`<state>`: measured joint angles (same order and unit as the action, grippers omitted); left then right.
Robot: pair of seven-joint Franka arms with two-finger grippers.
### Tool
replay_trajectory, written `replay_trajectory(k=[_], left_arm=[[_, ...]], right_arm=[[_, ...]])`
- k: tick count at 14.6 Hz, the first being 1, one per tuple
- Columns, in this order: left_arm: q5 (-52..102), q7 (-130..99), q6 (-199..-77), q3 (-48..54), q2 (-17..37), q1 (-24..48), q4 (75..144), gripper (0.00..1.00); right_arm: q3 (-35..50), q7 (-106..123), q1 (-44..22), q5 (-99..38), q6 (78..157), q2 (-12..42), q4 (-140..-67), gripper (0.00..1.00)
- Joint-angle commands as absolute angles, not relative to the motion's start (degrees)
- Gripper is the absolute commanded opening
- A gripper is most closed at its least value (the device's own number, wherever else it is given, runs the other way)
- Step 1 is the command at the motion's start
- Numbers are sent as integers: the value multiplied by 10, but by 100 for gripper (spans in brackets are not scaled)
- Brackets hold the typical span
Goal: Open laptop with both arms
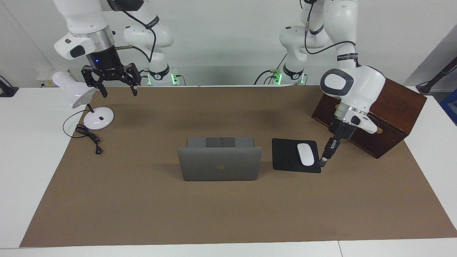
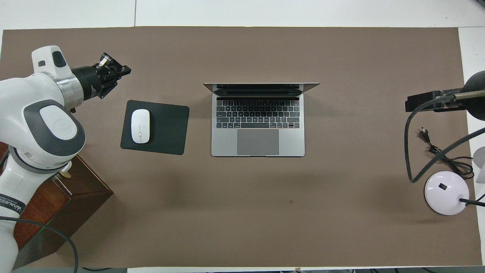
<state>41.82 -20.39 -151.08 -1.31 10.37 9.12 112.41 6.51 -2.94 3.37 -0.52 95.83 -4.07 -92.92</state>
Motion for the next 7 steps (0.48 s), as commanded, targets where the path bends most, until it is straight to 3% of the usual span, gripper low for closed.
replay_trajectory(k=[1,4,7], left_arm=[[332,-203,-1408,-50,99,84,1082,0],[149,-205,-1259,-74,102,83,1001,0],[125,-209,-1188,-83,93,85,993,0]], right_arm=[[55,-35,44,-34,969,-54,-947,100],[54,-35,46,-33,965,-56,-947,100],[54,-35,45,-33,961,-56,-948,100]])
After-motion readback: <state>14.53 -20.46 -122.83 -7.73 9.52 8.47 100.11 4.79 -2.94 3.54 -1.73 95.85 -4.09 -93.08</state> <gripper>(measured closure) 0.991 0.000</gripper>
